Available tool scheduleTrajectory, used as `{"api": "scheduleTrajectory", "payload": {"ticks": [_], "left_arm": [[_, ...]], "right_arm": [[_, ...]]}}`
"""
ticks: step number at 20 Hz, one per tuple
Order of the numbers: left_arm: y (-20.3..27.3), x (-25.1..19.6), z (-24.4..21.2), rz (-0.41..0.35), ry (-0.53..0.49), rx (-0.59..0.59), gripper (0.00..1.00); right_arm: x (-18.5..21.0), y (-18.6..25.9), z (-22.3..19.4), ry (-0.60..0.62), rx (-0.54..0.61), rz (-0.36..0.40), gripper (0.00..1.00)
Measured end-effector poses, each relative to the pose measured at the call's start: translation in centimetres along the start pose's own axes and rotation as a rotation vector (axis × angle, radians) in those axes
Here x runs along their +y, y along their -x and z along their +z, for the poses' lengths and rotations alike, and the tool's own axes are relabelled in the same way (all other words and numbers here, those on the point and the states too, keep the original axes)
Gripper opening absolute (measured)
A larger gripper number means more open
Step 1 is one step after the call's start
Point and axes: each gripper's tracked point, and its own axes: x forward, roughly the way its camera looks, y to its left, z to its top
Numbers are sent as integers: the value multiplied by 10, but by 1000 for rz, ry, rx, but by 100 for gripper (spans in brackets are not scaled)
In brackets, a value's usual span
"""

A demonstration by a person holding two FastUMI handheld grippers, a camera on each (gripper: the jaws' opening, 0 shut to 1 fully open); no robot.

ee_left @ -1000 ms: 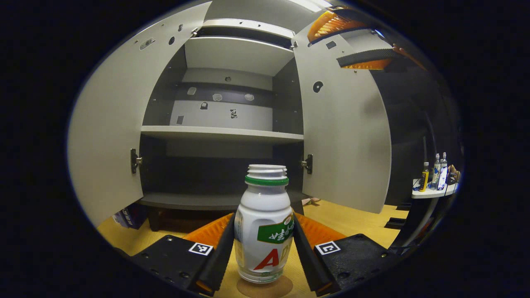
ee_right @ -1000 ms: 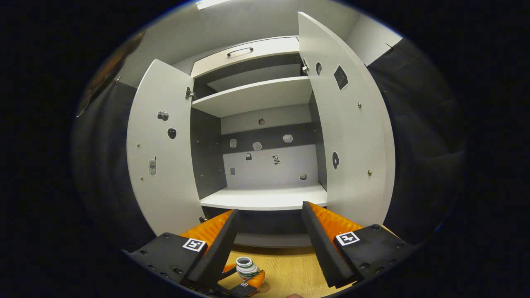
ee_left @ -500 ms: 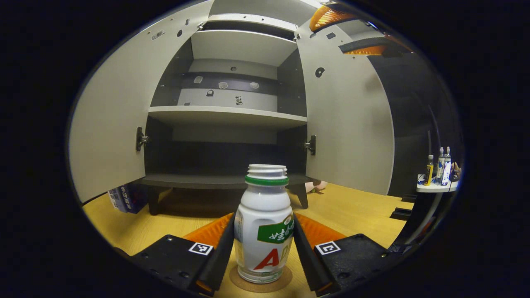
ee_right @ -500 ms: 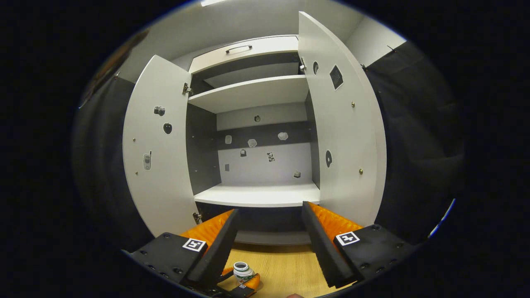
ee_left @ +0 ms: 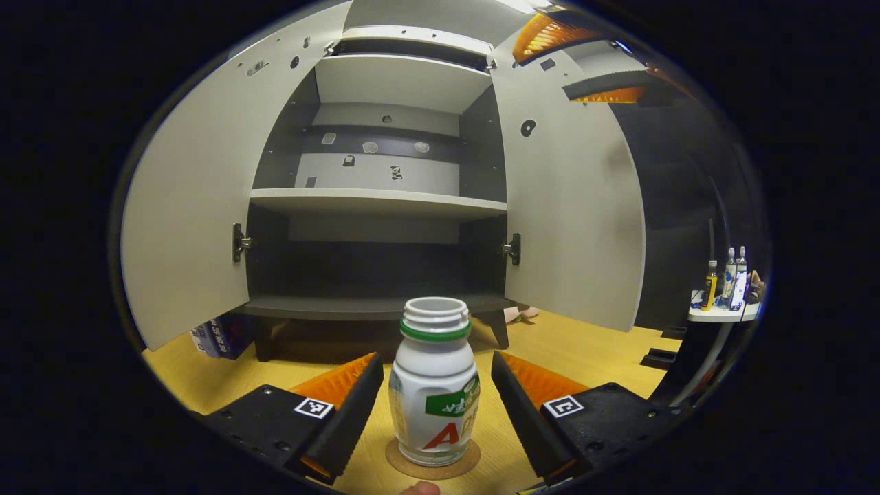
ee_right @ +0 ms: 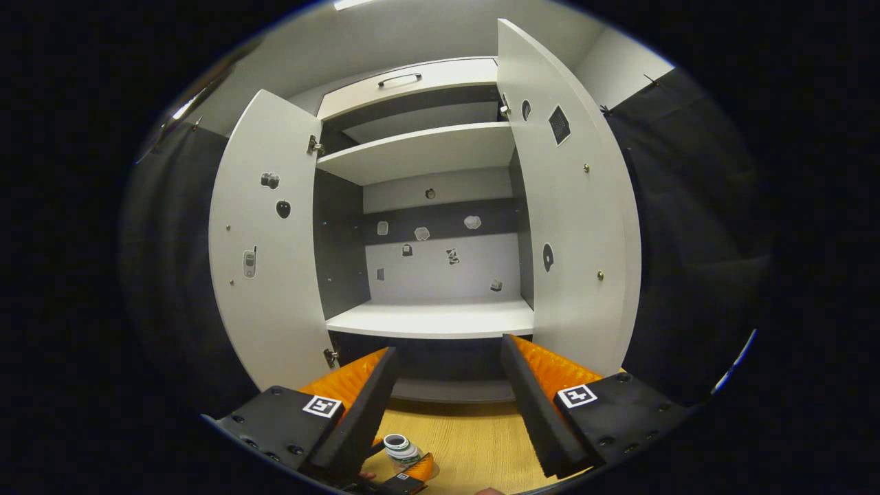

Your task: Grasp the bottle in the cabinet with the left hand and place it on the coaster, then close the right door with the right hand and the left door with the left hand.

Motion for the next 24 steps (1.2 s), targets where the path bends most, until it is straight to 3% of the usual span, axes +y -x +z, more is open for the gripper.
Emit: {"api": "scheduleTrajectory", "payload": {"ticks": [6,9,12,17,20,21,24], "left_arm": [[5,15,95,59,81,-112,92],[10,17,146,71,92,-150,95],[9,22,185,77,95,-157,95],[6,44,231,106,182,-142,92],[8,69,254,159,137,-186,99],[10,79,259,186,109,-197,95],[18,101,264,260,70,-215,95]], "right_arm": [[-11,5,1,5,-9,-20,98],[-16,6,6,-2,-26,-18,98],[-23,8,19,4,-66,-20,99],[-26,16,41,-26,-102,18,98],[-32,24,49,-27,-115,29,98],[-35,29,51,-30,-115,36,98],[-43,47,63,-58,-105,76,98]]}}
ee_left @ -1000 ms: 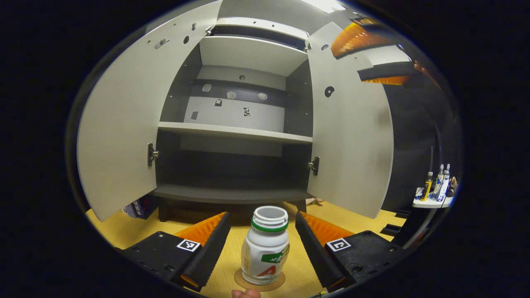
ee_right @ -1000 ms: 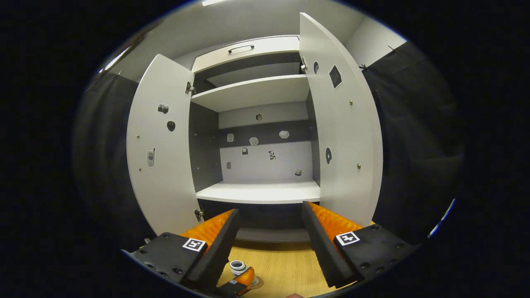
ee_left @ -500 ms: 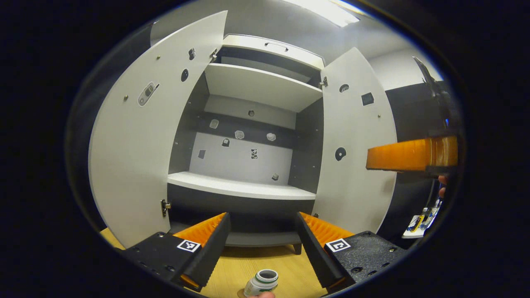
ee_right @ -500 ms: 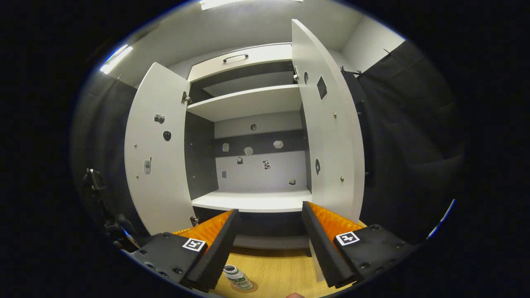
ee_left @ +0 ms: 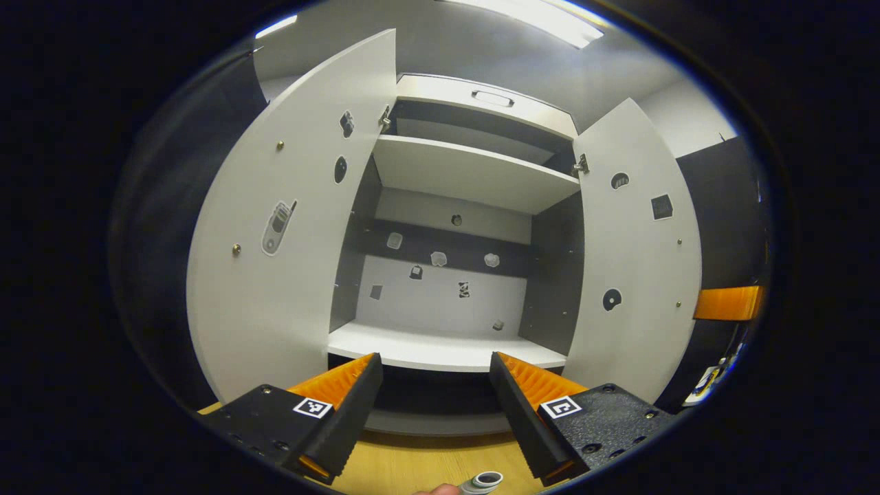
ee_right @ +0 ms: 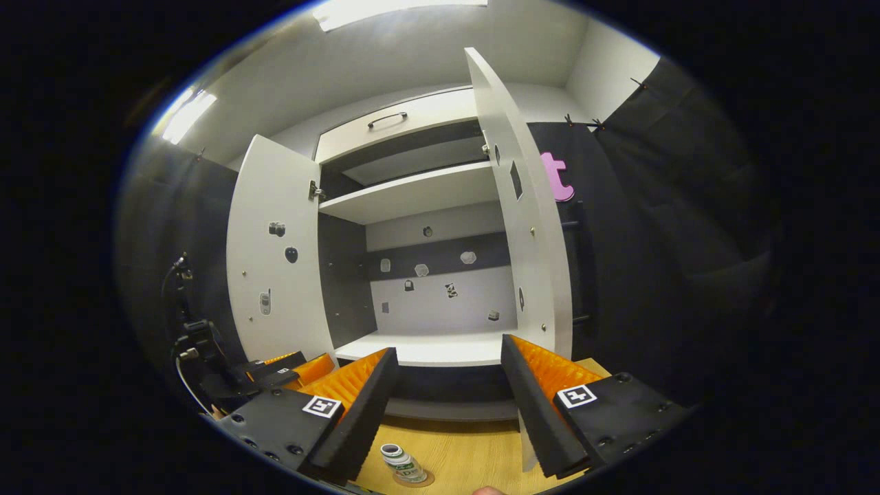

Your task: Grasp the bottle in the cabinet with the left hand and place it on the coaster, then close the right door with the right hand and the left door with the left hand.

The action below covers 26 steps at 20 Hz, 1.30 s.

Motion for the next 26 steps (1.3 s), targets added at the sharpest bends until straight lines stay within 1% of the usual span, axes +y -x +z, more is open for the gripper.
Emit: {"api": "scheduleTrajectory", "payload": {"ticks": [2,4,6,7,10,11,13,17,19,20,21,23,24,25,26], "left_arm": [[4,1,-4,10,13,8,95],[6,1,-10,7,31,27,95],[7,0,-13,-3,35,28,95],[8,1,-14,-5,32,29,95],[8,3,-13,-8,26,27,95],[8,4,-14,-9,27,27,95],[8,3,-15,-17,36,28,95],[8,5,-15,-23,36,26,95],[10,8,-14,-23,21,17,95],[11,9,-14,-24,15,14,95],[12,9,-13,-22,12,9,95],[16,14,-12,-10,15,-4,95],[17,14,-13,-10,17,-1,95],[18,15,-15,-7,18,2,95],[18,17,-14,-4,19,1,95]], "right_arm": [[-20,10,14,-3,-3,-30,98],[-44,19,29,-28,-15,-93,98],[-68,29,48,-46,-54,-147,98],[-84,32,55,-42,-72,-186,98],[-138,36,77,5,-115,-329,98],[-151,34,85,28,-125,-359,98],[-171,25,93,63,-116,-395,98],[-189,-8,96,46,-96,-405,98],[-195,-22,93,64,-90,-408,98],[-196,-28,91,78,-81,-412,88],[-195,-33,88,89,-72,-407,98],[-195,-35,89,114,-76,-417,97],[-194,-36,91,119,-82,-419,86],[-192,-36,90,117,-85,-417,96],[-191,-37,90,116,-86,-413,86]]}}
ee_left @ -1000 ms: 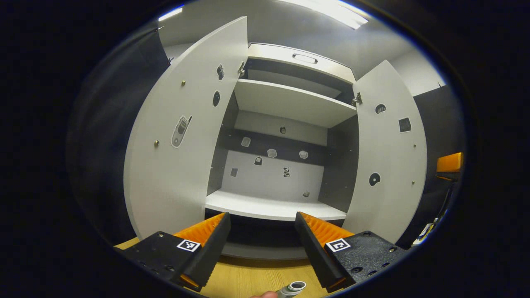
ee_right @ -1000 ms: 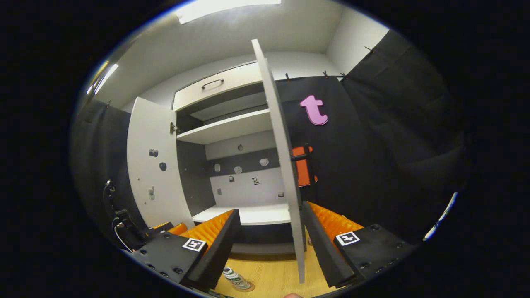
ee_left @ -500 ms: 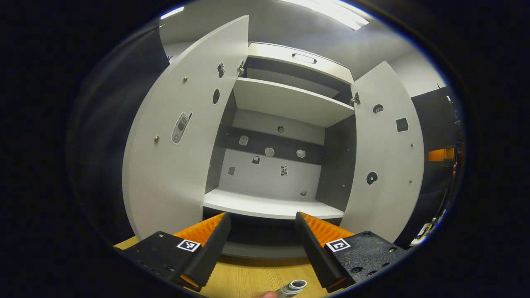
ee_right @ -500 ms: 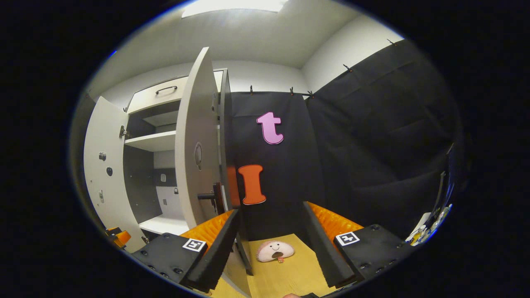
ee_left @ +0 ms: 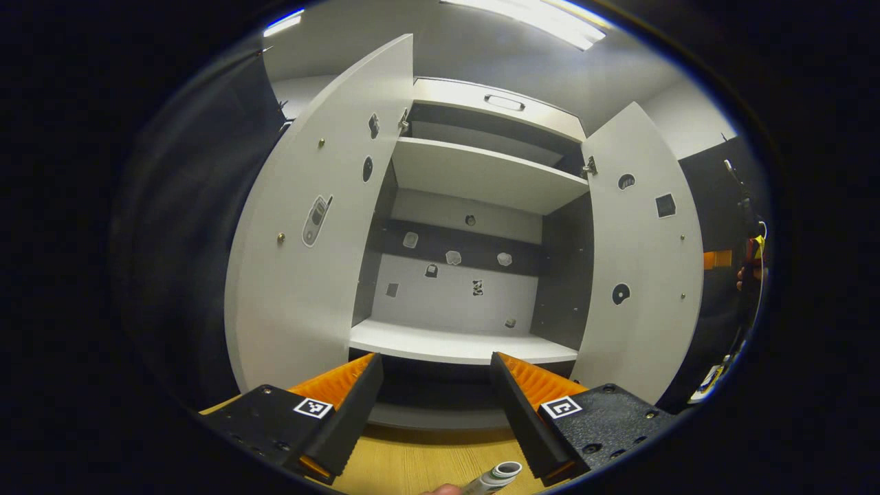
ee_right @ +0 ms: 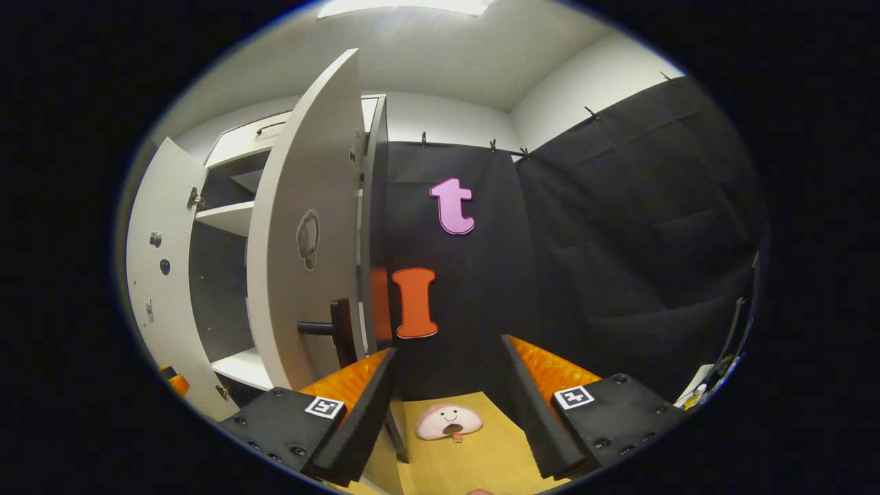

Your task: Grasp the bottle in the cabinet with the left hand and place it on the coaster, then close the right door with the right hand and the left door with the left hand.

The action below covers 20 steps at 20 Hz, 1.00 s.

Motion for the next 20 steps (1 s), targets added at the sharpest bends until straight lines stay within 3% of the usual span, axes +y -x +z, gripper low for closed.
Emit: {"api": "scheduleTrajectory", "payload": {"ticks": [1,2,3,10,11,14,18,20], "left_arm": [[0,1,1,1,-1,-2,95],[1,3,0,4,-7,-2,95],[1,4,1,7,-14,-2,95],[1,13,-6,3,-5,2,95],[1,14,-6,3,-7,3,92],[2,16,-4,6,-11,-2,95],[7,18,-2,17,-6,-4,92],[8,20,0,24,-6,-6,95]], "right_arm": [[2,1,0,-1,-6,4,96],[4,1,1,-3,-9,10,86],[6,1,0,-10,-10,20,95],[39,7,-3,-34,-6,94,97],[45,8,-2,-27,-8,103,96],[66,12,-3,-14,-18,135,97],[99,10,-6,-35,-20,209,96],[112,7,-8,-51,-15,245,97]]}}
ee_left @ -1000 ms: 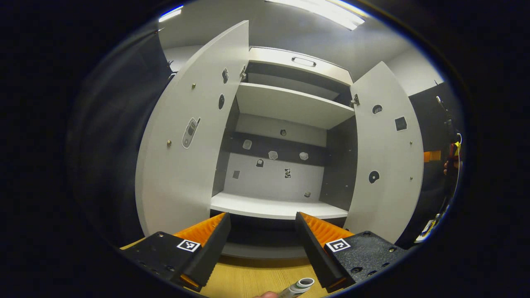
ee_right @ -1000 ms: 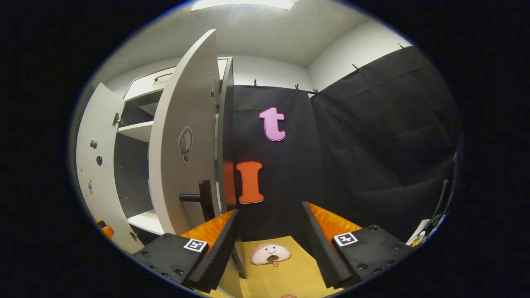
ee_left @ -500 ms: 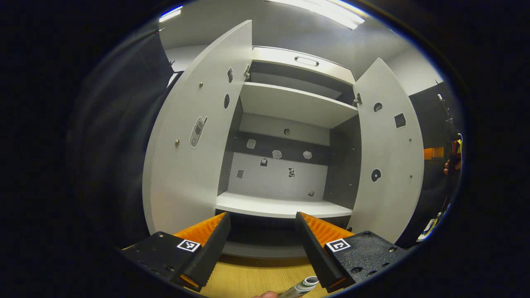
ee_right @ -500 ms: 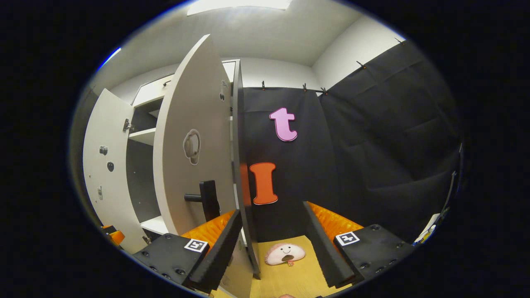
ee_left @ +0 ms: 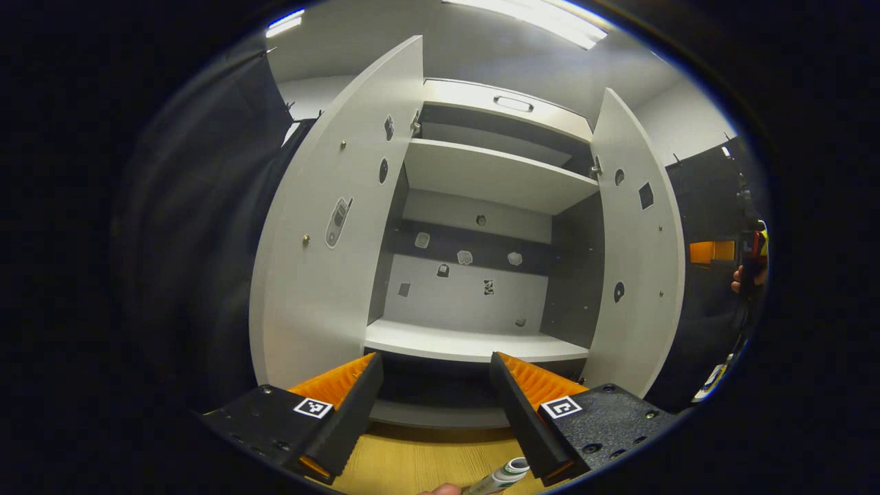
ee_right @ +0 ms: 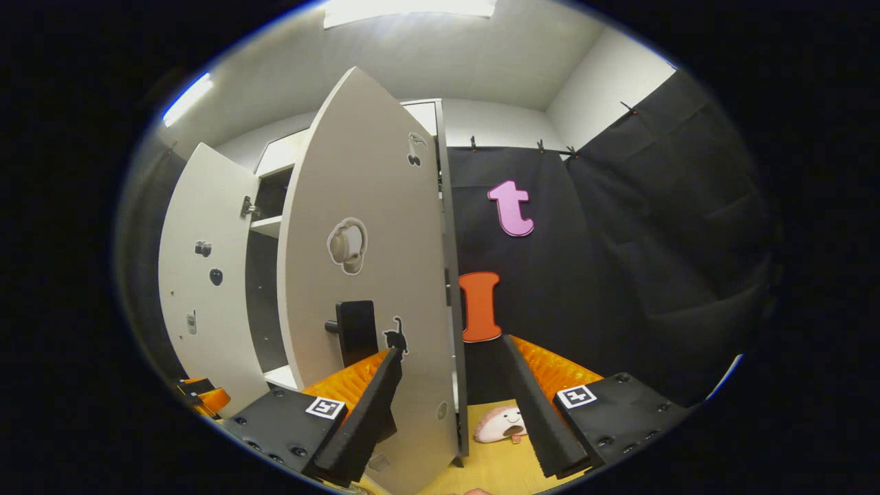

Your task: Grasp the bottle in the cabinet with the left hand and place it on the coaster, then close the right door with the right hand and the left door with the left hand.

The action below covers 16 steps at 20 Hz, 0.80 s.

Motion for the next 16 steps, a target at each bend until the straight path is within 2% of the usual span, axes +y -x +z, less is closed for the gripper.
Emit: {"api": "scheduleTrajectory", "payload": {"ticks": [1,2,5,10,16], "left_arm": [[1,1,1,2,0,0,92],[3,2,2,4,-2,-2,95],[6,5,2,15,-7,-1,95],[12,13,7,35,-15,-7,95],[21,32,8,83,-25,1,95]], "right_arm": [[4,-4,-1,-5,-1,8,97],[8,-7,-1,-5,-3,18,97],[30,-16,-6,-4,3,55,97],[81,-34,-19,-37,38,184,98],[103,-45,-32,-25,69,224,98]]}}
